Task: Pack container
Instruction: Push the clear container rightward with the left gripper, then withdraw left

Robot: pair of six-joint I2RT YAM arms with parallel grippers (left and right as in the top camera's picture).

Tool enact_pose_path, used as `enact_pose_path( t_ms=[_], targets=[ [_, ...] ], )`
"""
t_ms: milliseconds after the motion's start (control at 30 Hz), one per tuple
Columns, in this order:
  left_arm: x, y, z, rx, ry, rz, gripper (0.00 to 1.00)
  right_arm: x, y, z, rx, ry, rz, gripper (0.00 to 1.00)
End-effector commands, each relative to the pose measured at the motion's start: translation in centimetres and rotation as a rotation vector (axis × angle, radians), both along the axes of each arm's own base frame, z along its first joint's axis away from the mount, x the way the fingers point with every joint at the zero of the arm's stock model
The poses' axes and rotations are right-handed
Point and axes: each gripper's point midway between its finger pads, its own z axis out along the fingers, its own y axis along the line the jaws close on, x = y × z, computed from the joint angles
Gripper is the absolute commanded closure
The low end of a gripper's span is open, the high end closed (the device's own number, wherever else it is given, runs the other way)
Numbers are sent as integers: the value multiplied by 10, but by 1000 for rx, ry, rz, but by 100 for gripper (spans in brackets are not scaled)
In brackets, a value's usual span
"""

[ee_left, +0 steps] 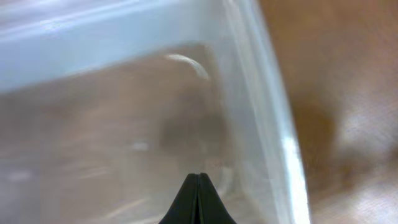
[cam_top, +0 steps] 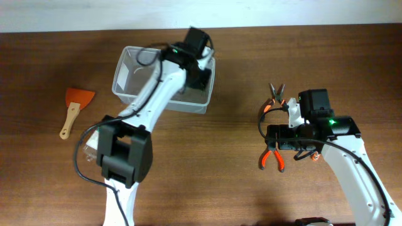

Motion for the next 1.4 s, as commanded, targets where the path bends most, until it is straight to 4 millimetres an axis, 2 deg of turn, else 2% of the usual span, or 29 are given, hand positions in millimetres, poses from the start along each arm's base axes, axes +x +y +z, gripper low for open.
enact_pose_path(
  t_ms=[0,33,67,133,200,300,400,500,600,700,767,833,933,1033,1200,1367],
  targets=[
    [34,46,61,41,-150,124,98,6,2,8,21,-27,-6,1],
    [37,62,87,30,-182,156,98,10,2,10,22,-42,-5,2],
    [37,73,104,25,-199,175,98,12,2,13,23,-52,-5,16],
    [33,95,133,18,-227,214,98,22,2,24,22,-92,-4,55],
    [25,123,161,34,-255,268,98,33,2,41,20,-142,-1,77],
    [7,169,191,94,-291,372,98,55,3,81,23,-247,-1,96],
    [-18,212,215,114,-299,489,98,69,4,121,22,-340,14,96],
    [-44,253,233,86,-301,634,98,78,14,157,-5,-424,104,96],
    [-63,279,245,53,-302,717,98,90,35,188,-13,-501,202,96],
    [-77,301,249,51,-297,781,98,108,69,209,-21,-558,332,96],
    [-82,313,248,58,-286,811,98,119,90,207,-17,-556,393,96],
    [-86,323,246,55,-274,851,98,132,113,196,-17,-535,458,96],
    [-90,335,246,53,-275,892,98,147,144,167,-17,-476,539,96],
    [-91,342,246,55,-277,909,98,154,172,134,-16,-416,626,96],
    [-92,342,246,56,-274,909,98,160,207,94,-32,-383,742,96],
    [-92,341,246,56,-273,908,98,168,231,82,-25,-419,781,96]
  ],
)
